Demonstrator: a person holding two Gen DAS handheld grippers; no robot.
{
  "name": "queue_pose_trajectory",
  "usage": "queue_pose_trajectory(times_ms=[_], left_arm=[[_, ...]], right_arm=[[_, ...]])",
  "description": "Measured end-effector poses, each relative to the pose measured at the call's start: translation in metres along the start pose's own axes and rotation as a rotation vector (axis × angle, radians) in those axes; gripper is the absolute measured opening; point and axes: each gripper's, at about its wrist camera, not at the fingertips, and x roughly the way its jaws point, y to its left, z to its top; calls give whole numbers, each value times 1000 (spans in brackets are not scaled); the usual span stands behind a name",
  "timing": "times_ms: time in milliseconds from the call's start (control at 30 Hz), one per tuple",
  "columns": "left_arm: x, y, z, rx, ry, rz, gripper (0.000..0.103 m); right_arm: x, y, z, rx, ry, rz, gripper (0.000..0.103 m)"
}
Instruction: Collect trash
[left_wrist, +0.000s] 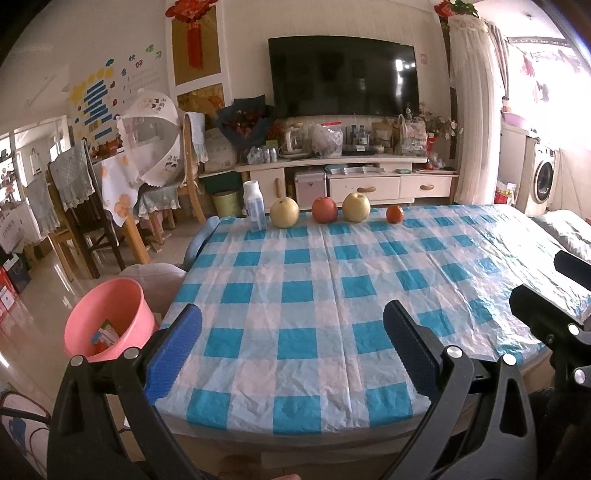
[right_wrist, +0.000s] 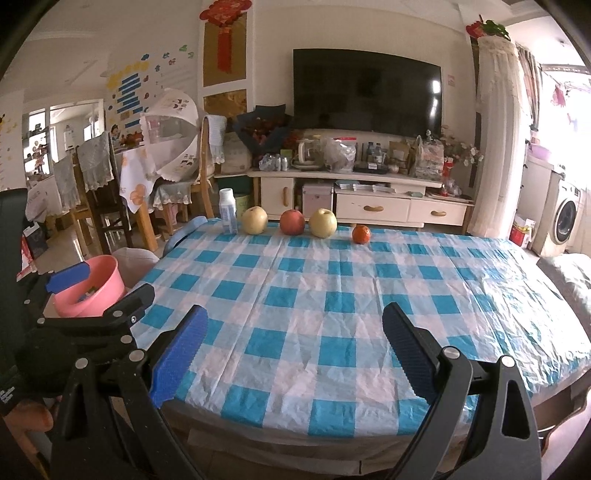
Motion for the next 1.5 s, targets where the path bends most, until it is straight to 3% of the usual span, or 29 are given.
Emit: queue_pose_trajectory(times_ms=[433, 1167, 1500], left_arm=[[5, -4, 2, -18, 2, -10, 99], [13, -6, 7, -18, 0, -1, 99], [42, -13, 16, -2, 12, 9, 99]], right_arm=[[3, -2, -2, 1, 3, -6, 94], [51, -19, -8, 13, 32, -23, 94], [80, -25, -11, 19, 65, -27, 94]])
